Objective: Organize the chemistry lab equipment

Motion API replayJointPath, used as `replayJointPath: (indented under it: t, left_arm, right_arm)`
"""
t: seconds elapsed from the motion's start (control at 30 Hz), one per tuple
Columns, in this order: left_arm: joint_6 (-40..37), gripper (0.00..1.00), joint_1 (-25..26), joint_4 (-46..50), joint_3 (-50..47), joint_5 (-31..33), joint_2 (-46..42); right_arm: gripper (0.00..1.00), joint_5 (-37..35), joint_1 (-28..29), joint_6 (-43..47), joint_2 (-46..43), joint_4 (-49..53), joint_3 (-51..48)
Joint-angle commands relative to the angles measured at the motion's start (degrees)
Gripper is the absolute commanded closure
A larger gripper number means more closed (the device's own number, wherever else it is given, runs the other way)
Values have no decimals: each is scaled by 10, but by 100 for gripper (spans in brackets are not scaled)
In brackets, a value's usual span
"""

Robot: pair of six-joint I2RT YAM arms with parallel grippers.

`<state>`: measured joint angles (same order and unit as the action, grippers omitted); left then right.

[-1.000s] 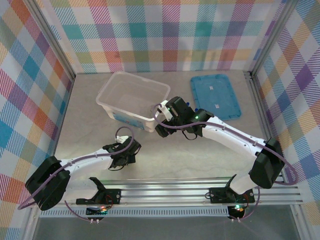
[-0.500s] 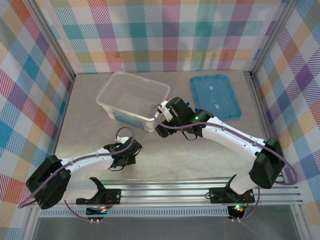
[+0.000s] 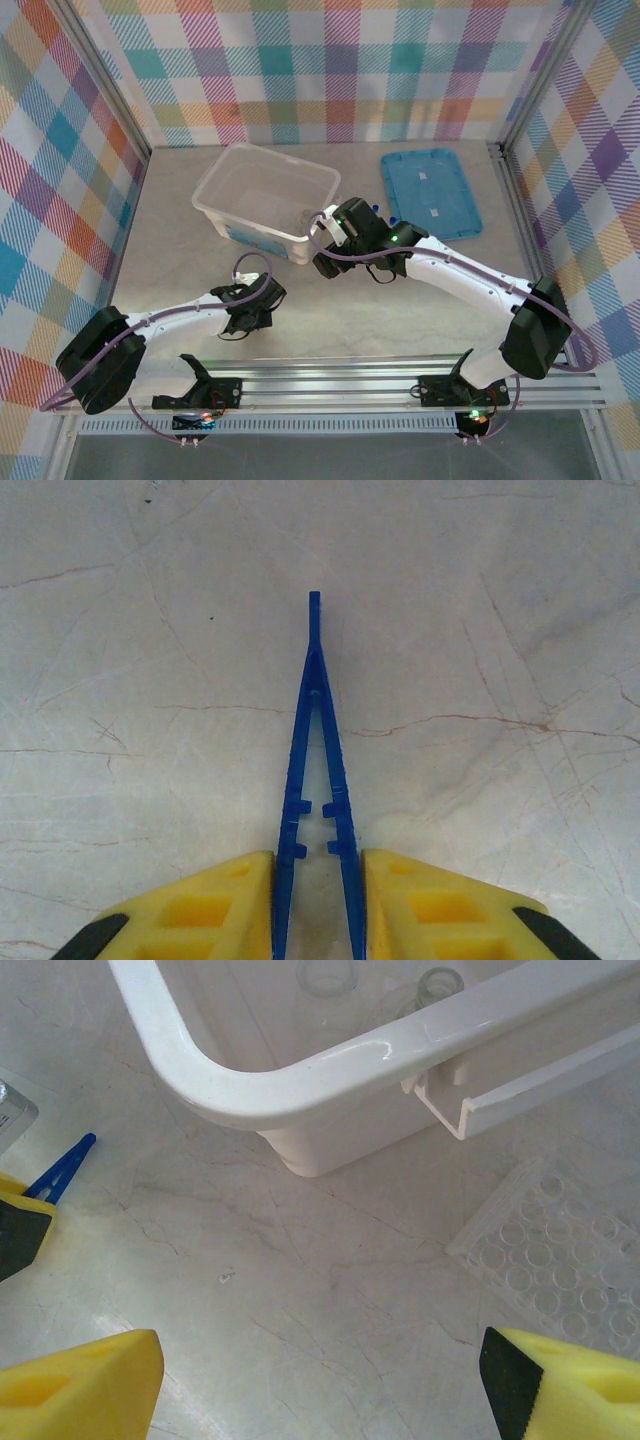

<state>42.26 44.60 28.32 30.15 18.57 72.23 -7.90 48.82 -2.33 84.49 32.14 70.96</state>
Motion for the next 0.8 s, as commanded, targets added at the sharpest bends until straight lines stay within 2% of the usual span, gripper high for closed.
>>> replayJointPath:
  t: [0.0,0.47,0.77]
  left_arm:
    - [7,73,5,-20,-17,-2,-7]
    - [-4,78,5,-9,-1,1,-23]
    - [-22,78,5,57,51,27,-70]
  right_arm:
    - [17,0,4,-4,-17,-8,-1]
    - [16,1,5,-2,-20,-3,3]
    - [16,-1,4,-3,-25,-7,1]
